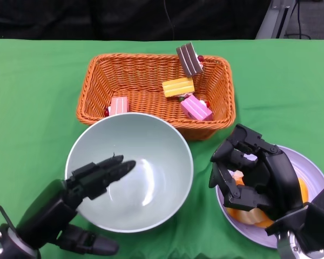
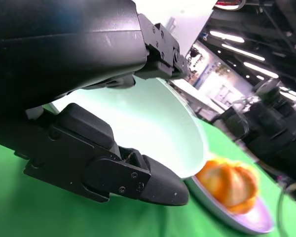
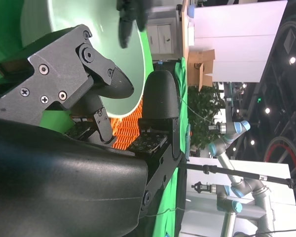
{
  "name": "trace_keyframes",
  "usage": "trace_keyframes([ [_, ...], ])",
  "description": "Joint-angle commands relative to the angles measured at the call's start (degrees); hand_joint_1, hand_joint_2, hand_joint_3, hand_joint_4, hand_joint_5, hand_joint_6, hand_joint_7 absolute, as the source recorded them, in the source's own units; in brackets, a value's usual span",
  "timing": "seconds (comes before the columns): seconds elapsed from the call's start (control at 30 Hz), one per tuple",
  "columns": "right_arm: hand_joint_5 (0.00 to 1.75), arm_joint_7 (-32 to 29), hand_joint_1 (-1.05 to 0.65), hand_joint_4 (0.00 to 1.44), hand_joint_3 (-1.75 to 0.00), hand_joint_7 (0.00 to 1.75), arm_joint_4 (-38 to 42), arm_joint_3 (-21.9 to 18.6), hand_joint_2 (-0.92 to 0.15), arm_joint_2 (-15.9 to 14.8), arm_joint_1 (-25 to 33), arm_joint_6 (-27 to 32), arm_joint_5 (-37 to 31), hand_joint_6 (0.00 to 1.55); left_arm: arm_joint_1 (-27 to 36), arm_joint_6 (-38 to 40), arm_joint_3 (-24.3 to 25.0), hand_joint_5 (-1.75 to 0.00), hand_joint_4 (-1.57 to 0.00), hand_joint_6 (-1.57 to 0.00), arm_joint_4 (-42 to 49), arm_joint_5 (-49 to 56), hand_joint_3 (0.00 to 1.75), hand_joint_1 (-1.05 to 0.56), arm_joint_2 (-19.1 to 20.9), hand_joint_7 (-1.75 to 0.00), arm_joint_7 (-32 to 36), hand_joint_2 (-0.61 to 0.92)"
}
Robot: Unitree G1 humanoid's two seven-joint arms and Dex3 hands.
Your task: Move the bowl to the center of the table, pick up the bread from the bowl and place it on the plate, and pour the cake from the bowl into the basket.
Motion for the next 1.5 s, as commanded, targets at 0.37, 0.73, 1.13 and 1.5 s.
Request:
trace_keyframes([
  [0.37, 1.7, 0.5, -0.05, 0.71, -1.2, 1.46, -5.4, 1.6, -0.5, -1.9, 2.2, 2.0, -0.9, 0.61, 13.0, 17.3, -1.4, -0.21, -0.77, -0.74, -33.0, -66.6, 0.15, -0.28, 0.2, -0.09, -48.3, 0.92],
  [0.73, 1.57, 5.1, -0.12, 0.77, -1.11, 1.25, -18.4, 8.0, -0.43, -6.1, 7.9, 7.9, -0.6, 0.74, 23.9, 34.4, 14.4, -1.18, -0.79, -0.88, -53.6, -64.6, 0.3, -0.11, -5.7, -0.87, -62.5, 0.92],
  [1.13, 1.6, 7.8, -0.13, 0.78, -1.18, 1.27, -23.4, 10.2, -0.4, -8.0, 10.4, 8.9, 1.1, 0.78, 31.4, 44.2, 21.6, -1.42, -0.74, -0.82, -66.0, -56.2, 0.26, -0.15, -10.4, -1.04, -68.7, 0.9],
  [1.5, 1.62, 7.7, -0.14, 0.77, -1.18, 1.29, -26.6, 11.2, -0.42, -8.8, 12.0, 10.7, 1.2, 0.76, 34.2, 49.6, 24.1, -1.55, -0.7, -0.82, -70.9, -56.9, 0.28, -0.16, -12.5, -1.11, -73.8, 0.9],
])
